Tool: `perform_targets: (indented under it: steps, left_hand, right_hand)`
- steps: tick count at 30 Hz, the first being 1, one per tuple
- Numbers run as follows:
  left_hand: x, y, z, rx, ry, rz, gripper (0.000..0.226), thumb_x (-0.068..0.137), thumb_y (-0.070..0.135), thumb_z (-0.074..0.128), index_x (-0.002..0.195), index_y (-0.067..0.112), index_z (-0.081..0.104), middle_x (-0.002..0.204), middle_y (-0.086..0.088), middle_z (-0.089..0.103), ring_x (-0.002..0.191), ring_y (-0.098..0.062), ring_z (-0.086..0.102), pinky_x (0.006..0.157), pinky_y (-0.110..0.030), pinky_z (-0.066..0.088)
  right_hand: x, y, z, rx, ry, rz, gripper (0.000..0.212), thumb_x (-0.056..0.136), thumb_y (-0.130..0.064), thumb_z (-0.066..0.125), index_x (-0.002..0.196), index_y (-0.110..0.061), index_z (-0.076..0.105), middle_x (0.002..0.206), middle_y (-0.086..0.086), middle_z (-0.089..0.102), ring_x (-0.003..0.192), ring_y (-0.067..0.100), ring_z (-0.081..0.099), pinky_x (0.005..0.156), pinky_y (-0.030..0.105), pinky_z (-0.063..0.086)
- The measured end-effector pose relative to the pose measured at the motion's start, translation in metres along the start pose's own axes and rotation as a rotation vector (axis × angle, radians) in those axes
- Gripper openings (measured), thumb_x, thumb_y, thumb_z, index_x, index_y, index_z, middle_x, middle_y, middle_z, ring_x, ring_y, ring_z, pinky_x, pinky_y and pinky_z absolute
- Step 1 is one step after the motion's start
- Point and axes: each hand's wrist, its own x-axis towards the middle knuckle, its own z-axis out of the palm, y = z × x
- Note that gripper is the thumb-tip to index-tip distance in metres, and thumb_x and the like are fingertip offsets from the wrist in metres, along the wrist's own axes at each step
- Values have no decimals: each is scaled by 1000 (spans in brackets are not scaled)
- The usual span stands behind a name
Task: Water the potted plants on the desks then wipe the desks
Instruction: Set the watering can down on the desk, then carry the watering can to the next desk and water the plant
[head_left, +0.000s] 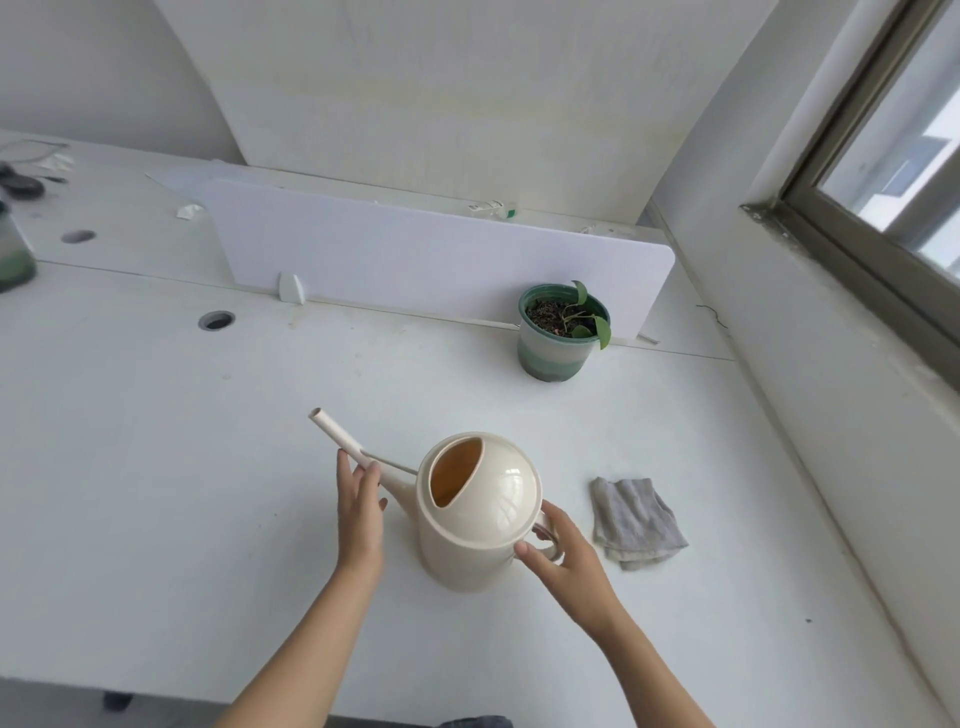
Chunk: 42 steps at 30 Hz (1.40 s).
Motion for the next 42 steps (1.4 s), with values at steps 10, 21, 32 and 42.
perform_targets:
  steps: [10,21,32,42]
  left_hand:
    - [4,9,6,-102,32,1,44,97,27,36,141,24,34,132,-2,48,125,-28,47,97,-37,38]
    - [-71,37,-4,-302,119,102,40,96,27,37,135,28,41,138,-6,49,116,-23,52,89,-40,42]
    - [-209,51,-54,-490,460,301,27,96,27,36,117,33,50,106,2,59,100,-16,56,83,-39,47]
    - [-313,49,-153,-548,820,417,24,96,27,38,115,22,51,101,4,58,97,-14,56,76,-35,46]
  right_hand:
    - [-1,-14,-9,105,-26,116,27,76,-15,73,74,-13,46,68,-4,43,54,0,43,47,4,37]
    - [-23,-29,-43,216,-116,-34,60,57,-36,75,110,-16,55,115,7,60,104,15,59,72,11,49]
    - [-69,-75,-47,190,-576,-248,33,59,-26,71,89,-24,58,83,-6,62,68,-7,58,59,9,46]
    - [-124,-107,46,162,-974,-291,37,57,-23,74,91,-16,62,79,-7,67,70,0,64,63,14,49]
